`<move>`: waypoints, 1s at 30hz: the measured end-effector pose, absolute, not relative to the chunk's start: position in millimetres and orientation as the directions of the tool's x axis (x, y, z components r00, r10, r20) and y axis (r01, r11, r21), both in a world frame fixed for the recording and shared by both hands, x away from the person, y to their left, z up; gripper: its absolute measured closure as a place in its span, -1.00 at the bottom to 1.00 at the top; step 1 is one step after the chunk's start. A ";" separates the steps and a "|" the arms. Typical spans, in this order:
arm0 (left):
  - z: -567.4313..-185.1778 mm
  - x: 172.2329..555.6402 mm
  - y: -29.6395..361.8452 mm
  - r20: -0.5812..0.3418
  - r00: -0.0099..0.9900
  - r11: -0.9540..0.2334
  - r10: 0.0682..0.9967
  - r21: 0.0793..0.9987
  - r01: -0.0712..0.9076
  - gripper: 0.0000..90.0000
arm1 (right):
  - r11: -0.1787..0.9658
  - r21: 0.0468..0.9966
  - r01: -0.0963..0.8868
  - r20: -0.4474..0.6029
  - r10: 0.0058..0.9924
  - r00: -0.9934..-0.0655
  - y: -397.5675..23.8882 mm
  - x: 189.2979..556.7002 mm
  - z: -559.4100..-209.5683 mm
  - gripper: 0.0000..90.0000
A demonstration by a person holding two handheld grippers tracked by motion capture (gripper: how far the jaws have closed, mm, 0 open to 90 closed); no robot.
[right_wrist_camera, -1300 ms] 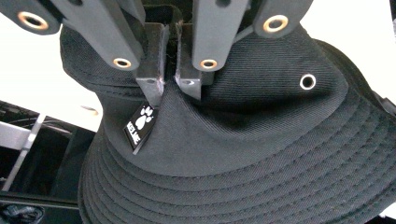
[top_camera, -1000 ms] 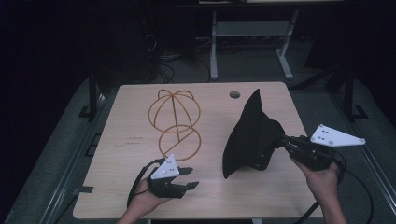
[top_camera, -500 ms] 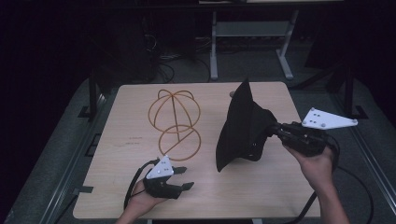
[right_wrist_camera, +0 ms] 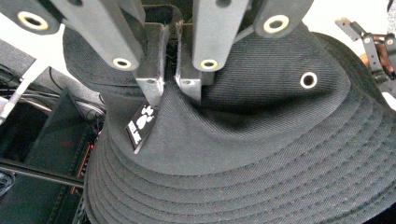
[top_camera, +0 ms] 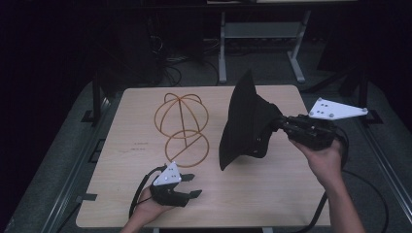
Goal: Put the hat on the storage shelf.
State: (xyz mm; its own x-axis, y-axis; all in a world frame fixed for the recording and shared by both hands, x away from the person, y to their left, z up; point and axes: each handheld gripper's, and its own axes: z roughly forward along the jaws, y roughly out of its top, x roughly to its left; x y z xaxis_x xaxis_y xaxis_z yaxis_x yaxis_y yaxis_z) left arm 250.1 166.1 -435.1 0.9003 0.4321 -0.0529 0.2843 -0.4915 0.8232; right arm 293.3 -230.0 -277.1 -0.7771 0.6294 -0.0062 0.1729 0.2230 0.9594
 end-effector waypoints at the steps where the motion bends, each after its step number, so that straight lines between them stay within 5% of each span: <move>1: -435.3 250.4 166.1 -0.051 0.900 -0.492 0.432 0.823 0.283 -0.11 | 0.223 0.959 0.173 -0.006 0.630 -0.777 -229.5 293.6 -275.9 0.88; 30: -438.5 250.6 162.4 -0.036 0.906 -0.518 0.422 0.811 0.273 -0.12 | 0.207 0.970 0.130 -0.014 0.579 -0.815 -186.2 322.7 -231.4 0.88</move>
State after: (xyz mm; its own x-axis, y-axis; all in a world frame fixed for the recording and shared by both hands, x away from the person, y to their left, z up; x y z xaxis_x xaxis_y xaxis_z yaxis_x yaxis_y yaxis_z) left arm 250.6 162.4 -438.5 0.9061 0.4216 -0.0359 0.2731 -0.5179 0.8106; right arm 322.7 -186.2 -231.4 -0.8153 0.5789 -0.0139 0.1302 0.2065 0.9697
